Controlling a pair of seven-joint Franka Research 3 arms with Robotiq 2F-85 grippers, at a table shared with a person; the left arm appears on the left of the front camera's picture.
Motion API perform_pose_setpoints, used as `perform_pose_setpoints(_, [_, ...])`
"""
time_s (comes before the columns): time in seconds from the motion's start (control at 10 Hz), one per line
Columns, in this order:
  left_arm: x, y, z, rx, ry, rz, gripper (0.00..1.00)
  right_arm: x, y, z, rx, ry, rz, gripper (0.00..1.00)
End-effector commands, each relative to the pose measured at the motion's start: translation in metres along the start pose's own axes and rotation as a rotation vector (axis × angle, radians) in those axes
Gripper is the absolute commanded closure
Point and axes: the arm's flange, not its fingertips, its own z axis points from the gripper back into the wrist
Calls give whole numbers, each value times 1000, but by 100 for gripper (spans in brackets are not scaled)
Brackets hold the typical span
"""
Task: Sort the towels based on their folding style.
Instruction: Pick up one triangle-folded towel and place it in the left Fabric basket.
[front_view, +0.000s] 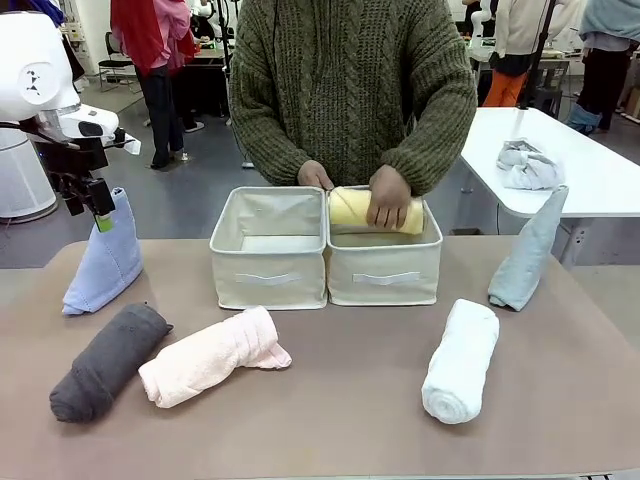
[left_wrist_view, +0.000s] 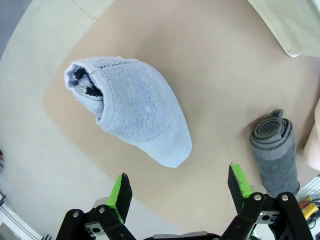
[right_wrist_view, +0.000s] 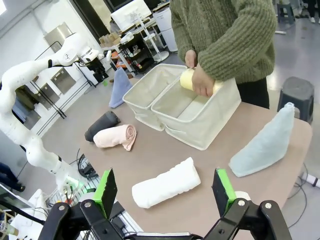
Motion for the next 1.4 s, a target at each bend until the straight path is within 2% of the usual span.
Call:
perform_pose_setpoints(0.0, [17,14,-6,-19,-11,20,0,0,-2,-1,14,-15,18,0])
perform_pose_setpoints(0.8, [67,29,-13,88,-49,202,0,0,-2,-1,14,-15,18,0])
perform_pose_setpoints(1.2, [76,42,-22,86,-51,227,0,0,-2,-1,14,-15,18,0])
perform_pose_setpoints(1.3, [75,42,-22,102,-58,236,52,0,-2,-1,14,-15,18,0])
